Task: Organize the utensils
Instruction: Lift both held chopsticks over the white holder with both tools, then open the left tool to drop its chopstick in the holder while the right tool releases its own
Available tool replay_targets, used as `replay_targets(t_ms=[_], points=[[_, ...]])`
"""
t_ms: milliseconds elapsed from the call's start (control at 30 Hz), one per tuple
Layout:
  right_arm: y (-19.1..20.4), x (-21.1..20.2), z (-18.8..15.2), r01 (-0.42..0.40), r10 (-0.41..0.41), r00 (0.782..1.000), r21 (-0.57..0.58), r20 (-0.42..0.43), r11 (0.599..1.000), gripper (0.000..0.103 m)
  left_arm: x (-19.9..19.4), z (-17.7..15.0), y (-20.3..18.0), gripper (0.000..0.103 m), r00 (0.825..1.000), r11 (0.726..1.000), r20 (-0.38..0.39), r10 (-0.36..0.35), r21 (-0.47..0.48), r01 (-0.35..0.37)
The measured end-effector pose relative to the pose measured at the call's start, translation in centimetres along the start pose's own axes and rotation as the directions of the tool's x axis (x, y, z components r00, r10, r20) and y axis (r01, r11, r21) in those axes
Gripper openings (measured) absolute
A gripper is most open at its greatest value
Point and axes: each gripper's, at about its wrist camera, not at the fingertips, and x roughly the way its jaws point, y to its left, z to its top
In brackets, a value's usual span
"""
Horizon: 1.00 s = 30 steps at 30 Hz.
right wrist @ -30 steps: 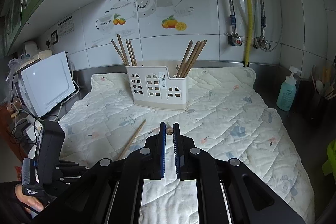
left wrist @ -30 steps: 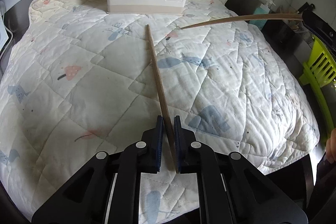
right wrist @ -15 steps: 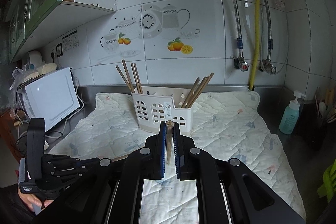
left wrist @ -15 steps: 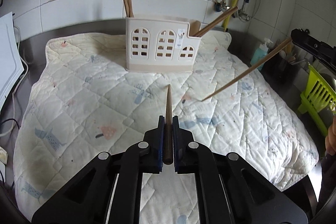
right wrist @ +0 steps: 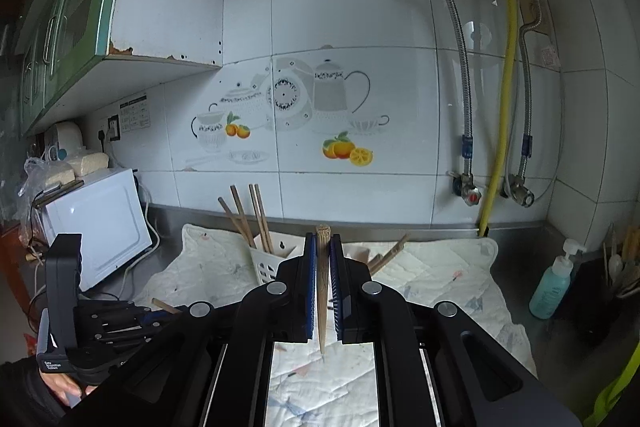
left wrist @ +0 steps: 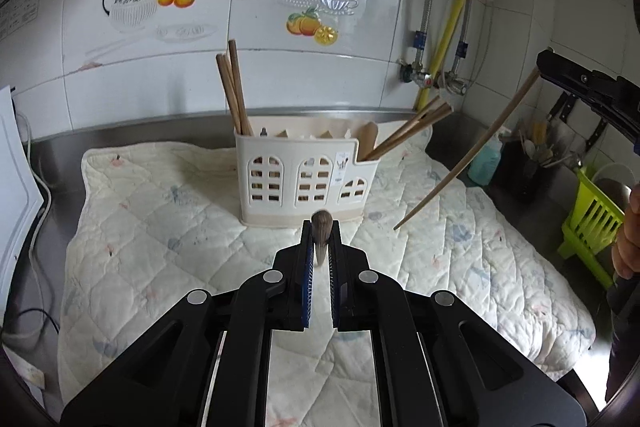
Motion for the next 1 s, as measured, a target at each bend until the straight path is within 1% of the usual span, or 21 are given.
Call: replay_targets(t_ms=[167,333,467,600,667,733,900,933,1000], points=[[0.5,1.3,2.4,0.018,-0.016,0.999,-0.04,0.04,0.999,0.007,-0.5,4.2,-0.3,0.005,0.998,0.999,0.058,-0.004,0.042,0.002],[0.7,3.3,3.6,0.045,-0.042,0.997,-0.048,0.071,0.998,0.007,-1.0,8.4,-0.6,0.005,0.991,0.998,0.132,0.006,0.067,-0.015],[0.5,5.0,4.2,0.058,-0.054,0.995,-0.038,0.087,0.998,0.007,-1.3,11.8,-0.6,0.005,0.98,0.997,0.199,0.015,0.068,-0.029],[0.1,6.5,4.8,0.069,-0.065,0.993,-0.029,0.097,0.997,0.007,-0.9,15.1,-0.2,0.005,0.962,0.997,0.271,0.037,0.052,-0.053],[0.0,7.3,4.9,0.068,-0.065,0.994,-0.035,0.09,0.997,0.007,-0.3,16.3,0.1,0.005,0.954,0.997,0.296,0.05,0.04,-0.064],[-0.2,8.2,4.8,0.07,-0.067,0.995,-0.039,0.078,0.997,0.007,0.6,17.3,0.4,0.005,0.95,0.997,0.308,0.056,0.028,-0.067],[-1.1,9.7,4.4,0.07,-0.068,0.996,-0.029,0.056,0.997,0.007,3.4,18.7,1.2,0.005,0.938,0.993,0.33,0.111,0.009,-0.121],[-1.2,10.0,4.3,0.07,-0.068,0.996,-0.028,0.051,0.997,0.007,3.9,18.8,1.5,0.005,0.936,0.992,0.332,0.115,0.006,-0.124],[-1.4,10.5,4.0,0.067,-0.066,0.997,-0.029,0.036,0.997,0.007,5.0,18.8,2.1,0.005,0.94,0.991,0.316,0.127,-0.012,-0.13]])
